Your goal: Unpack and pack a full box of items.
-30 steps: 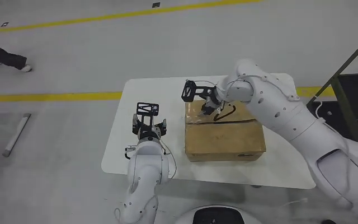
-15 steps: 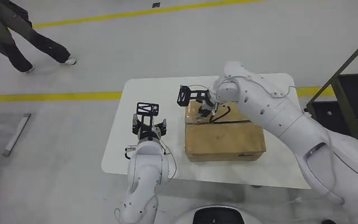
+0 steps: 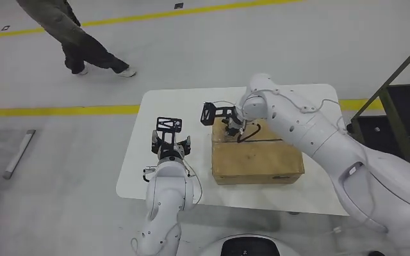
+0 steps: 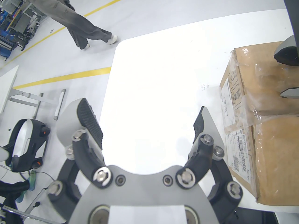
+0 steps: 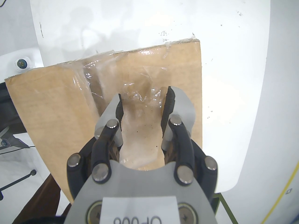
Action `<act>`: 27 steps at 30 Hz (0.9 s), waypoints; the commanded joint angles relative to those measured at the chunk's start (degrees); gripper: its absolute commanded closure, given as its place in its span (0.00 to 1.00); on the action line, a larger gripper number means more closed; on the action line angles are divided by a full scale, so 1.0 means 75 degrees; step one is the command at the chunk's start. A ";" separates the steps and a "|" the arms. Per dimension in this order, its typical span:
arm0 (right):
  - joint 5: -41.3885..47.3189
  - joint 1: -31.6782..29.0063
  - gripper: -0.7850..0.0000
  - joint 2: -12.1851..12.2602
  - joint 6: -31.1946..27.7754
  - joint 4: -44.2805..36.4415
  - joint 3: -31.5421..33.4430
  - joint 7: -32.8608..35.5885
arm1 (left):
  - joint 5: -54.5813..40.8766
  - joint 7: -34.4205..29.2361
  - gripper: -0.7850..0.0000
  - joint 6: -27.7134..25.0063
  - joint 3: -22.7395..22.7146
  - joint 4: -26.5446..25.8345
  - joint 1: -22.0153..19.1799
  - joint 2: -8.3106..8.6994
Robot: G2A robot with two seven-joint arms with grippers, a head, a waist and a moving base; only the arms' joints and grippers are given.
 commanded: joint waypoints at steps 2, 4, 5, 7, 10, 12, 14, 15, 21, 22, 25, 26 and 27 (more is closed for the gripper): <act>-0.0043 0.0020 0.64 -0.0065 -0.0034 0.0126 -0.0062 -0.0037 | 0.0000 0.0000 0.00 0.0000 0.0000 0.0000 0.0000 0.0000; -0.0047 0.0035 0.72 -0.0107 -0.0043 0.0217 -0.0088 -0.0064 | 0.0000 0.0000 0.00 0.0000 0.0000 0.0000 0.0000 0.0000; -0.0054 0.0046 0.76 -0.0127 -0.0040 0.0254 -0.0099 -0.0075 | 0.0000 0.0000 0.00 0.0000 0.0000 0.0000 0.0000 0.0000; -0.0082 0.0084 0.81 -0.0162 0.0011 0.0319 -0.0106 -0.0124 | 0.0000 0.0000 0.00 0.0000 0.0000 0.0000 0.0000 0.0000; -0.0094 0.0149 0.99 -0.0193 0.0098 0.0408 -0.0074 -0.0192 | 0.0000 0.0000 0.00 0.0000 0.0000 0.0000 0.0000 0.0000; -0.0098 0.0180 1.00 -0.0199 0.0123 0.0449 -0.0044 -0.0224 | 0.0000 0.0000 0.00 0.0000 0.0000 0.0000 0.0000 0.0000; -0.0105 0.0222 1.00 -0.0190 0.0225 0.0486 0.0019 -0.0273 | 0.0000 0.0000 0.00 0.0000 0.0000 0.0000 0.0000 0.0000; -0.0085 0.0247 1.00 -0.0175 0.0282 0.0497 0.0079 -0.0339 | 0.0000 0.0000 0.00 0.0000 0.0000 0.0000 0.0000 0.0000; 0.0433 0.0226 1.00 0.0053 0.0606 0.0361 0.0701 -0.0670 | 0.0000 0.0000 0.00 0.0000 0.0000 0.0000 0.0000 0.0000; 0.0518 0.0190 1.00 0.0119 0.0649 0.0288 0.0834 -0.0700 | 0.0000 0.0000 0.00 0.0000 0.0000 0.0000 0.0000 0.0000; 0.0718 -0.0021 1.00 0.0371 0.0885 -0.0045 0.1315 -0.0878 | 0.0000 0.0000 0.00 0.0000 0.0000 0.0000 0.0000 0.0000; 0.0764 -0.0123 1.00 0.0472 0.0982 -0.0218 0.1500 -0.0935 | 0.0000 0.0000 0.00 0.0000 0.0000 0.0000 0.0000 0.0000; 0.0789 -0.0253 1.00 0.0580 0.1078 -0.0430 0.1693 -0.0985 | 0.0000 0.0000 0.00 0.0000 0.0000 0.0000 0.0000 0.0000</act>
